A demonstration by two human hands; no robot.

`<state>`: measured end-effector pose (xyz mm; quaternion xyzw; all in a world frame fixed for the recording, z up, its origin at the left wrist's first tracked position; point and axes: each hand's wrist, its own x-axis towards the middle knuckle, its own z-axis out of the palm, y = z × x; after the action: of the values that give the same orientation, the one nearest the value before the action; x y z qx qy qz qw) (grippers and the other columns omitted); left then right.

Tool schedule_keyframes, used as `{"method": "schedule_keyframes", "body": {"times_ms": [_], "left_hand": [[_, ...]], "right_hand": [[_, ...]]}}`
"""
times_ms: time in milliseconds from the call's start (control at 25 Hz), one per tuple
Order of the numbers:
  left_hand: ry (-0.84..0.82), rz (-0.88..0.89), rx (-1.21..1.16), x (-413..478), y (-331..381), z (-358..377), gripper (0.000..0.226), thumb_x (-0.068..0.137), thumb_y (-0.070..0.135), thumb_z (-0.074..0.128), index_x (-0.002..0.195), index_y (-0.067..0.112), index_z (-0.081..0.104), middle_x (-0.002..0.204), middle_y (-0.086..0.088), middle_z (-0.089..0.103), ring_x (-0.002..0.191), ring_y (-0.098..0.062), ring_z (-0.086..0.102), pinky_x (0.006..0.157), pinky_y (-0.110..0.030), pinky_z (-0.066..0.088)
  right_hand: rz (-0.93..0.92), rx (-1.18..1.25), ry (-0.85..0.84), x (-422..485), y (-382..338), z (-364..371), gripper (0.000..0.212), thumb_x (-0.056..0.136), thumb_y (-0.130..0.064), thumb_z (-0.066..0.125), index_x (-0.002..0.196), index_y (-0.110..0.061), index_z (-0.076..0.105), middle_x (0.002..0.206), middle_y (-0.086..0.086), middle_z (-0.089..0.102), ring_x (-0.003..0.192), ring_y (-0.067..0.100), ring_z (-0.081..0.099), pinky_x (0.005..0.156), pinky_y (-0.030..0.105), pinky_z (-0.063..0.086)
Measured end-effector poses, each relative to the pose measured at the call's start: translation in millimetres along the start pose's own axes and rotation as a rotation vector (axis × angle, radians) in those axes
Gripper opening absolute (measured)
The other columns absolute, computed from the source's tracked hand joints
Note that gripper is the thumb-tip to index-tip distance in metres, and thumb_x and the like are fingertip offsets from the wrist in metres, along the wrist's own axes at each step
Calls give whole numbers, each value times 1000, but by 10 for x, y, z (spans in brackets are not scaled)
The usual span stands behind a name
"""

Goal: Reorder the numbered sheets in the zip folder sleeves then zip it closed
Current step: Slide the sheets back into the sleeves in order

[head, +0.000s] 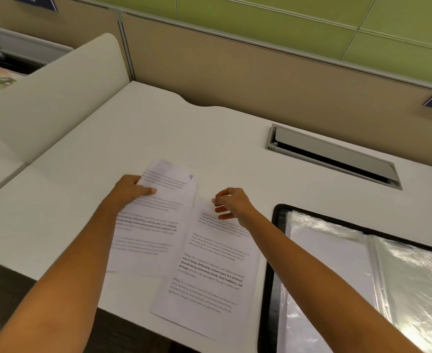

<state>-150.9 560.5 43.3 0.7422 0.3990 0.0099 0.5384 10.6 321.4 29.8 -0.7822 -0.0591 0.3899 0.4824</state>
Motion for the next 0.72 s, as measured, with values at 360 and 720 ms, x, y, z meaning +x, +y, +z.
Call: {"method": "schedule_keyframes", "body": {"times_ms": [360,720], "left_hand": [[-187,22,-307,-50,818,231,34,79,16,77,111,9,67,104,-9,73,92,-24,72,77,-34,59],[-317,-12,-366,-124,1184,1474,40,78,25,78,115,16,66,107,-2,72,99,-21,68,77,-35,55]], "right_hand": [[-82,241,-105,-121,-87,-73,42,84,-24,74,120,-6,60,112,8,70,100,24,68,79,36,57],[-100,400,202,-513,340,-1570,21,89,-6,62,110,-7,64,102,10,72,85,24,71,66,33,57]]}}
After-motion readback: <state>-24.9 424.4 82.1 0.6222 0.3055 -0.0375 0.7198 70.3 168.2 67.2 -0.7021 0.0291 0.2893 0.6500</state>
